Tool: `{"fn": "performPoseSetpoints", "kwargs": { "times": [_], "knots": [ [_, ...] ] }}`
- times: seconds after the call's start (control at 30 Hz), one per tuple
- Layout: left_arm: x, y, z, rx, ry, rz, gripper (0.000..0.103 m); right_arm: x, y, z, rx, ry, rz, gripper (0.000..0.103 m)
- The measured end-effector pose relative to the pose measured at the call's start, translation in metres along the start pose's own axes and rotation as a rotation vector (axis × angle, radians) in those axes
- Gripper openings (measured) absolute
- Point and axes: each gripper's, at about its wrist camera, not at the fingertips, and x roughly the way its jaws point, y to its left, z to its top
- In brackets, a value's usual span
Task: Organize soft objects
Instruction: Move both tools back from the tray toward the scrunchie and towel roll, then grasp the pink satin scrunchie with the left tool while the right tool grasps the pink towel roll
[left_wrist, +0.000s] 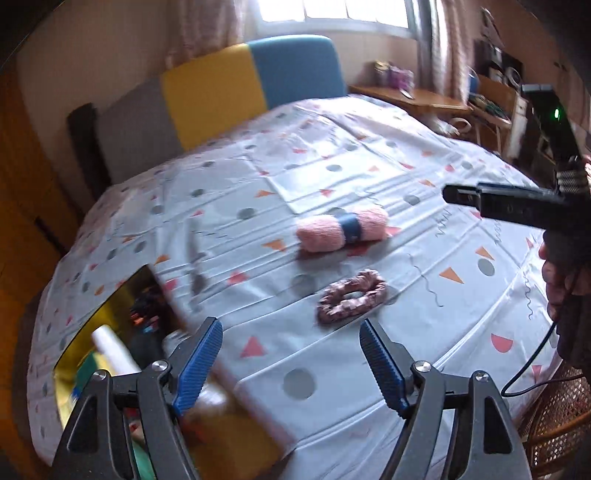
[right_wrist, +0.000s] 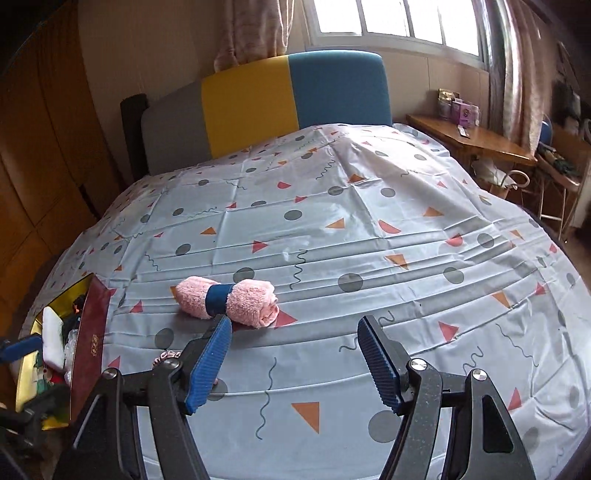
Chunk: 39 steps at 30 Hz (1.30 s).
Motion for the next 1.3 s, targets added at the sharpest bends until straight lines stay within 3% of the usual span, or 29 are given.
{"fn": "performPoseSetpoints", "kwargs": {
  "times": [0.1,0.23,0.37,0.5,0.57,0.63,0.67,1.0,1.17,1.3],
  "knots": [
    [0.032,-0.019,0.010,0.006,0.067,-0.059,0.084,-0.001,-0.008,0.003,0.033,0.001,0.015,0.072],
    [0.066,-0.045,0.017,0.098,0.102,-0.015,0.084,-0.002,-0.018,0.005,0.088,0.008,0.037,0.073],
    [0.093,-0.055,0.020,0.139,0.148,-0.019,0.084,-0.004,-0.023,0.007,0.124,0.009,0.040,0.075],
    [0.118,-0.047,0.022,0.082,0.181,-0.029,0.082,-0.003,-0.025,0.008,0.128,0.007,0.037,0.076],
    [0.125,-0.040,0.019,0.020,0.189,-0.089,0.050,-0.003,-0.024,0.008,0.122,0.005,0.032,0.076],
    [0.124,-0.033,0.018,-0.037,0.176,-0.108,0.028,-0.001,-0.025,0.007,0.123,0.008,0.033,0.076],
    [0.121,-0.029,0.016,-0.051,0.170,-0.102,0.023,-0.001,-0.025,0.007,0.122,0.006,0.033,0.076],
    [0.065,-0.008,-0.008,-0.172,0.093,-0.145,0.020,0.019,-0.002,-0.008,0.026,0.087,0.085,0.076],
    [0.029,0.005,-0.015,-0.206,0.036,-0.149,0.020,0.035,0.029,-0.011,-0.108,0.135,0.126,0.075],
    [0.005,0.011,-0.020,-0.216,-0.010,-0.146,0.020,0.054,0.062,0.007,-0.303,0.144,0.141,0.075]
  ]
}}
